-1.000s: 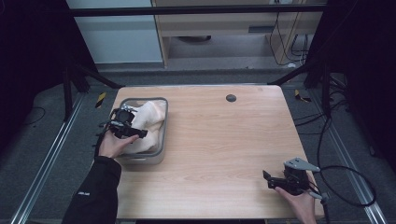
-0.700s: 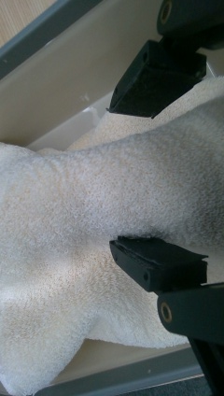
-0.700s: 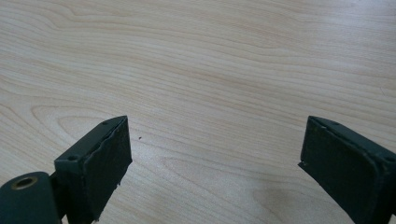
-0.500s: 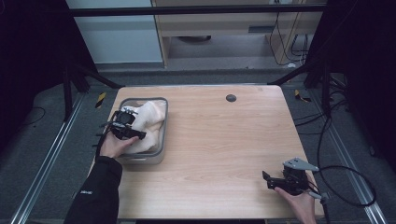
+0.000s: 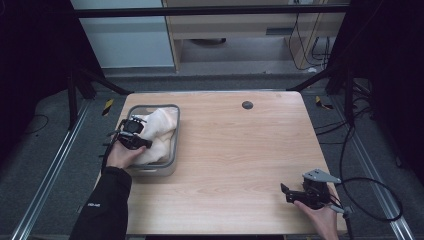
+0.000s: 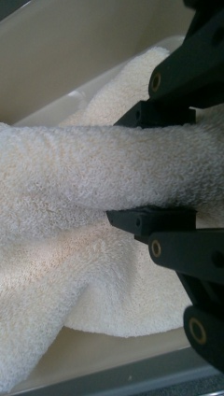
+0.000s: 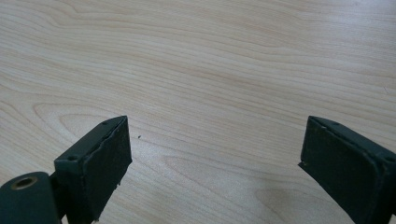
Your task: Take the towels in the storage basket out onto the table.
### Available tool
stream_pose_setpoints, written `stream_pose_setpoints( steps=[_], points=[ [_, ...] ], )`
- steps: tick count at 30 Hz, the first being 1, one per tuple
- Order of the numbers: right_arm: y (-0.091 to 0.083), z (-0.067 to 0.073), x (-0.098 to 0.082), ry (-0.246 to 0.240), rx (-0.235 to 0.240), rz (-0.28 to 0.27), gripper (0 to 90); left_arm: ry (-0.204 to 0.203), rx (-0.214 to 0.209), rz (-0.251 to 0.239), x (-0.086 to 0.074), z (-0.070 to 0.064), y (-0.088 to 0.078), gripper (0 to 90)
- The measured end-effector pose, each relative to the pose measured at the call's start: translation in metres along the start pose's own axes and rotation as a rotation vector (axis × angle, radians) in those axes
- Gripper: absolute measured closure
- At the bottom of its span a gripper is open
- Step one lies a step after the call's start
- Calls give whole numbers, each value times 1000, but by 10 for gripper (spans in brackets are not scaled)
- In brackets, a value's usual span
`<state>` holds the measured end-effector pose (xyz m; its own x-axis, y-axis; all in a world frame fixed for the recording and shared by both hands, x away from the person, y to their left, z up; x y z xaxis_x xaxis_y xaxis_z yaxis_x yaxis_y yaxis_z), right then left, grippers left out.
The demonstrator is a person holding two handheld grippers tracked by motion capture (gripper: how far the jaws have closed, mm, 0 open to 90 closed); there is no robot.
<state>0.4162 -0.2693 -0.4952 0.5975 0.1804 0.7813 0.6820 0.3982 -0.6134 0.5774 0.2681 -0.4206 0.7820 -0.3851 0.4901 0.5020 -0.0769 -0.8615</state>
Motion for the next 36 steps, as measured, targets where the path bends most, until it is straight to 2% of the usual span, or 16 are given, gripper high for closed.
stream_pose_setpoints(
  steps=[4,11,22,28,36],
  points=[
    [0,0,0,-1,0,0,86,-15,-2,-12,-1,2,-3,660],
    [0,0,0,3,0,1,86,-31,-13,-42,-1,4,-13,679],
    [1,0,0,-6,-3,1,86,-45,-14,-128,1,5,-45,682],
    [1,0,0,-9,-5,2,85,-28,-5,-176,4,3,-65,682],
    [1,1,0,-8,-3,3,84,-27,-6,-228,7,4,-90,682]
  ],
)
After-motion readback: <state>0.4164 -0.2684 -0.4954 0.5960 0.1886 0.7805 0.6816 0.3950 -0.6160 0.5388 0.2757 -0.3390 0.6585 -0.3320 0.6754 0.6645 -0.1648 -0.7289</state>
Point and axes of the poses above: each handheld gripper's, and its own axes: y roughly forward along the jaws, x roughly out of its top, z roughly to its left, the point moved 1 cm from there along y, roughly forward along the jaws, and after that the axes turned 6 degrees about x, right-handed, at the moved point
